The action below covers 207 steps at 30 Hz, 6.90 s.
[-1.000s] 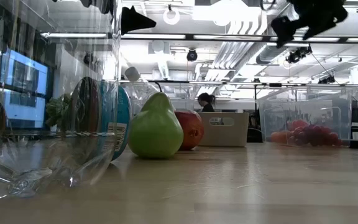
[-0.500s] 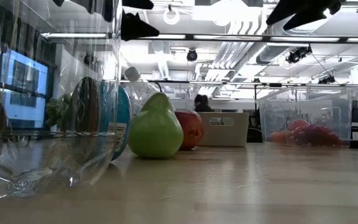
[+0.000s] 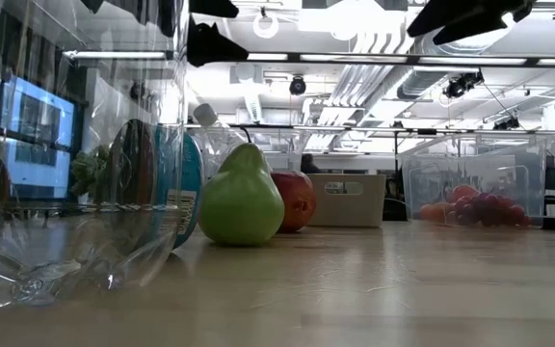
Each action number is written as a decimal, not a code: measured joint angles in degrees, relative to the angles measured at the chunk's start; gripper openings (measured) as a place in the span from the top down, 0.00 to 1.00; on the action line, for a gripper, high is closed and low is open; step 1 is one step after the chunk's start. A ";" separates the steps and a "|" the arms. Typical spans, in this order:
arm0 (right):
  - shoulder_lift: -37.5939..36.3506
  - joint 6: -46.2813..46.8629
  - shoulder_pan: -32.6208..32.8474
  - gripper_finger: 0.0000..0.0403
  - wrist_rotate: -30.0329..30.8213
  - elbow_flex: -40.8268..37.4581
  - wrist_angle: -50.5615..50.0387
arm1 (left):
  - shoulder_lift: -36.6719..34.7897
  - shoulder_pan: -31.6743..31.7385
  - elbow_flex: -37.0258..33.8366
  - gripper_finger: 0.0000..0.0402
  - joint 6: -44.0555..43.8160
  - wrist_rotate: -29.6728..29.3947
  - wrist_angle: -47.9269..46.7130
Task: Pick & Place Food Item
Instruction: Put the green tuna can into the gray bin
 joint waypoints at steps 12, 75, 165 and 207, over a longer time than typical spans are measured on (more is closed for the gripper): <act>6.77 0.06 -0.09 0.02 -1.82 -0.02 2.68 | -3.43 0.00 0.00 0.01 1.75 0.48 -6.97; 7.64 0.02 -0.90 0.02 -3.19 -0.04 7.82 | 7.92 -2.38 -0.79 0.01 42.87 7.37 -35.77; 7.64 -13.90 -5.62 0.02 -15.22 0.00 20.58 | 16.22 -4.90 -0.76 0.01 -13.95 -13.49 -25.81; 7.64 -15.41 -5.64 0.02 -18.83 -0.04 20.83 | 13.02 -5.45 0.86 0.67 -8.04 -13.94 -29.22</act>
